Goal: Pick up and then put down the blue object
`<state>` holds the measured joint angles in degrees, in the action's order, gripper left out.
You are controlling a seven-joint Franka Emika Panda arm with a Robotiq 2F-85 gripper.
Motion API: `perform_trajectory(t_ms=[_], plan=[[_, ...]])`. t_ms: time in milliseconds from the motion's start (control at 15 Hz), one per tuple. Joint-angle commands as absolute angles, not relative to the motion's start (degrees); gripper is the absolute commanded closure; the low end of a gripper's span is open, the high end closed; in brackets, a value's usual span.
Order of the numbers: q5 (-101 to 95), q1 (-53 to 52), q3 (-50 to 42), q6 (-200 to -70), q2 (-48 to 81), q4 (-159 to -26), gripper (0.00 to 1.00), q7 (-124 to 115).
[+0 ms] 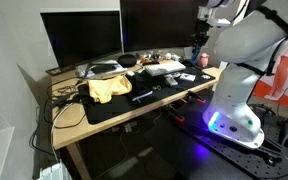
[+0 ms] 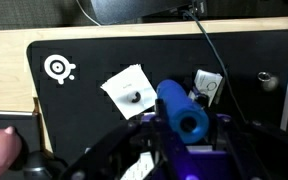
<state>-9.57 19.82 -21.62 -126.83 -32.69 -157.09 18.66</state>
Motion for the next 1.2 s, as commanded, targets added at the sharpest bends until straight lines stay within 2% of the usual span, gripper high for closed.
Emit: perform_trajectory(t_ms=[0,533,1133], plan=[[-11.04,21.37,-21.44,-129.71,-28.49,-155.44,0.91,16.62],[-10.3,22.82,-22.66,-136.25,-20.95,-153.45,0.91,14.92],[-8.89,22.49,-23.72,-147.46,-24.3,-155.66,0.91,17.24]])
